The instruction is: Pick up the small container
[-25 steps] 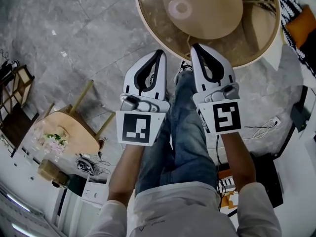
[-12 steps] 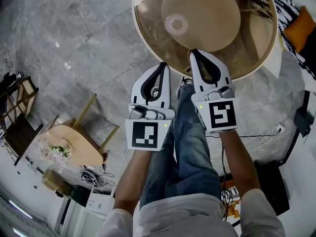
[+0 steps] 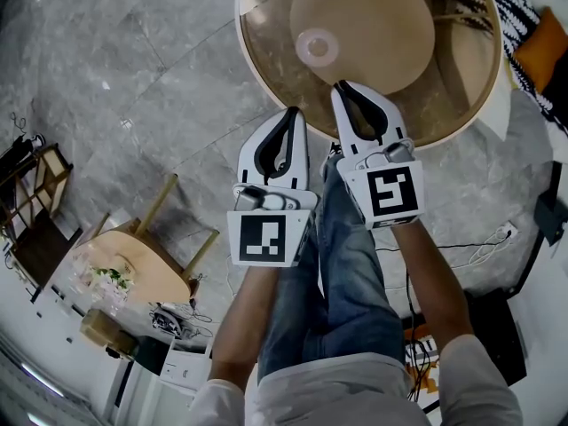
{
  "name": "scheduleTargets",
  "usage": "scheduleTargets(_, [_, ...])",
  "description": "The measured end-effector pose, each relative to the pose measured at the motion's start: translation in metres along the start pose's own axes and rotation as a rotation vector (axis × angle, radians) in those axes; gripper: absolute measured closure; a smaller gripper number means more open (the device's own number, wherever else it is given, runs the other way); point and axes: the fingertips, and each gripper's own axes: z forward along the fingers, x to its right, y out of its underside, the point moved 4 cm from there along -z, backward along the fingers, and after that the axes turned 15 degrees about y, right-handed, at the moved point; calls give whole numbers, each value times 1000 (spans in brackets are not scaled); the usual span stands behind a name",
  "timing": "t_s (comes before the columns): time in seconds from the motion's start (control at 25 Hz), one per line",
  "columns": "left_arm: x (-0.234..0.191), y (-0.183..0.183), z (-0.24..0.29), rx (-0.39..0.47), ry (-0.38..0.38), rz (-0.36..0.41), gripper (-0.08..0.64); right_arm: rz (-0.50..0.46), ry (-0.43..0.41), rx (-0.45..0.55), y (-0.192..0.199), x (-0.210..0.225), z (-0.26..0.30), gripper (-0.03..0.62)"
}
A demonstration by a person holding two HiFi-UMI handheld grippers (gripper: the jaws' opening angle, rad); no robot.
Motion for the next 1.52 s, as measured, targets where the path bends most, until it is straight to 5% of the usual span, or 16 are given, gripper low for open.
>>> scheduleTargets(0.2, [-8,5,7,9,-7,-11,545,1,-1,6,12,1,15,566])
scheduleTargets(0.28, [-10,7,9,15,-2,-6,544,-12,7,6,15,2,19,479])
scheduleTargets(1.36, [-42,9,15,83,-46,-66,545,-140,-36,47,19,-7,88,410])
scheduleTargets(1.52, [-42,7,14,42,-67,42,545,-161,-27,60,17,-8,94,410])
